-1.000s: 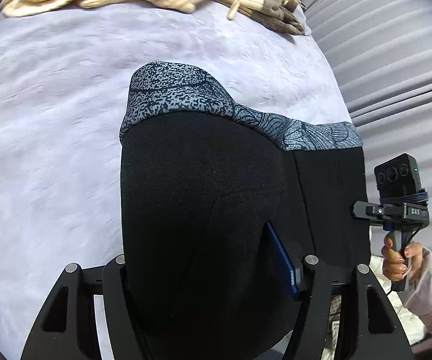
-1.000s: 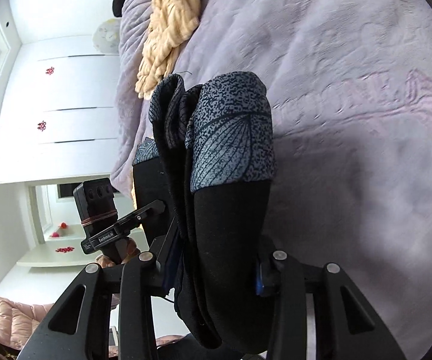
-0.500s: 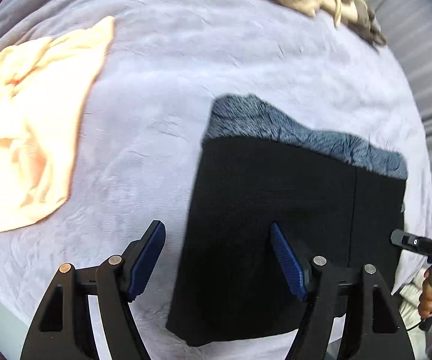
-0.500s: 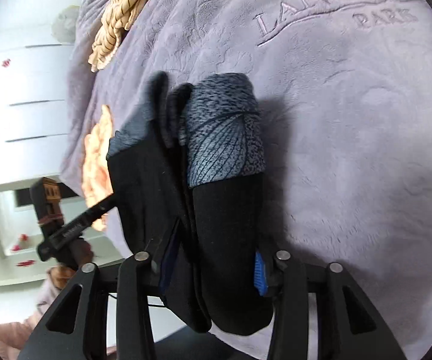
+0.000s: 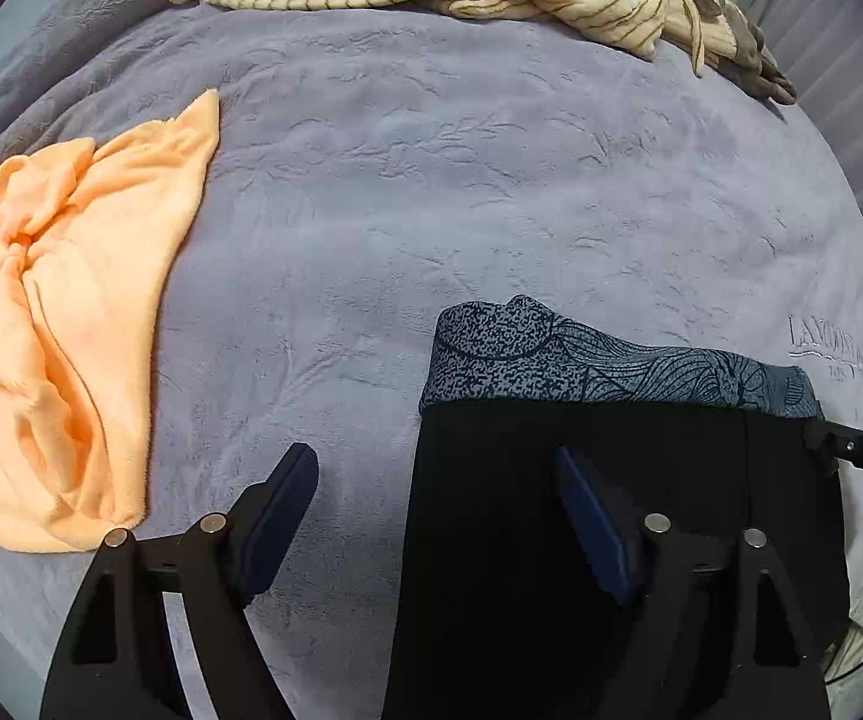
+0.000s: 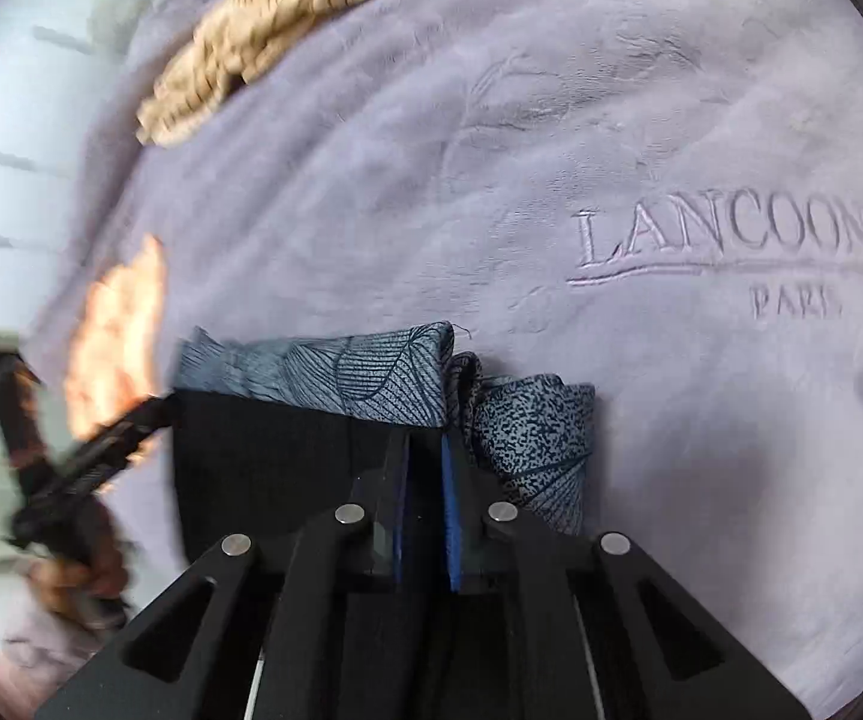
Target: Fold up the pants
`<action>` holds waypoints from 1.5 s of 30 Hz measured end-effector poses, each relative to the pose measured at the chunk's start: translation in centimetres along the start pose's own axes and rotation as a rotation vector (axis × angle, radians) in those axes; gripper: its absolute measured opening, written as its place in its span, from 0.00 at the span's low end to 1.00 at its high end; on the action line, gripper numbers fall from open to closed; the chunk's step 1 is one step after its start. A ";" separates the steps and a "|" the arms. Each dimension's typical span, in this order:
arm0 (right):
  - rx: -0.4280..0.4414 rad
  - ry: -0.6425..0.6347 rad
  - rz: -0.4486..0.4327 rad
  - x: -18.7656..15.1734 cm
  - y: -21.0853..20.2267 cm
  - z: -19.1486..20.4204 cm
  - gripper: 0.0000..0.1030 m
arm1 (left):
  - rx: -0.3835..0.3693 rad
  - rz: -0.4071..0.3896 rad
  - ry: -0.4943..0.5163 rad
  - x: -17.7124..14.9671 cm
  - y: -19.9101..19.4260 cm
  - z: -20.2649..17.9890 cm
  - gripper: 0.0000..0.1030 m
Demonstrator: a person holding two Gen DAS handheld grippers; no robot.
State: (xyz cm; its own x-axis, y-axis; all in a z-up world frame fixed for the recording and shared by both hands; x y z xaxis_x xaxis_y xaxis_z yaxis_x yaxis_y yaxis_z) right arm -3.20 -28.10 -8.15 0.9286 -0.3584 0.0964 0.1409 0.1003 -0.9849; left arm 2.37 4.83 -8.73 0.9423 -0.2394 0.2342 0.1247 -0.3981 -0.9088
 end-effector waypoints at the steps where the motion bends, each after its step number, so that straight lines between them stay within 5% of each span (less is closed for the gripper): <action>1: -0.043 -0.028 0.000 -0.1 0.8 -0.1 0.10 | -0.006 -0.008 -0.010 -0.2 -0.1 0.1 0.80; 7: -0.006 0.014 0.006 -0.2 -0.7 -0.8 0.11 | 0.039 0.010 0.010 -1.2 -3.3 -0.4 0.80; 12: 0.006 -0.007 0.008 -4.5 -4.3 -0.8 0.16 | 0.044 0.035 0.085 -4.5 -5.5 -2.3 0.80; 14: 0.029 -0.014 -0.008 -6.6 -5.8 -0.2 0.16 | 0.049 0.061 0.108 -6.4 -5.1 -3.3 0.97; 16: 0.041 -0.034 -0.029 -8.3 -6.5 1.2 0.16 | 0.049 0.088 0.097 -8.0 -4.4 -3.9 1.00; 21: -0.089 -0.069 0.012 -11.9 -3.4 2.6 0.16 | 0.044 0.153 0.037 -10.5 -1.6 -3.5 1.00; 24: -0.087 -0.011 0.019 -13.1 -2.3 2.0 0.16 | 0.048 0.140 0.058 -10.8 -1.6 -3.7 1.00; 43: -0.233 -0.044 0.037 -12.6 -2.2 4.5 0.17 | 0.034 0.095 0.068 -11.8 -2.1 -3.3 1.00; 45: -0.235 -0.036 0.030 -12.5 -2.6 4.8 0.25 | 0.041 0.101 0.082 -11.8 -3.1 -3.3 1.00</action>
State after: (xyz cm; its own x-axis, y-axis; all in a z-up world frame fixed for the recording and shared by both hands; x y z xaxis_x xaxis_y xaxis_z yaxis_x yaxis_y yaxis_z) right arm -13.56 -19.44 -6.16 0.9434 -0.3248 0.0677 0.0336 -0.1096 -0.9934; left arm -10.13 5.90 -7.54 0.9224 -0.3486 0.1662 0.0443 -0.3320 -0.9422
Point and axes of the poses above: each gripper's, at about its wrist camera, not at the fingertips, and y roughly the way its jaws point, z to its left, x to its top, the point moved 3 cm from there along y, roughly the way its jaws point, and after that the axes turned 13 degrees about -x, right-handed, at the moved point
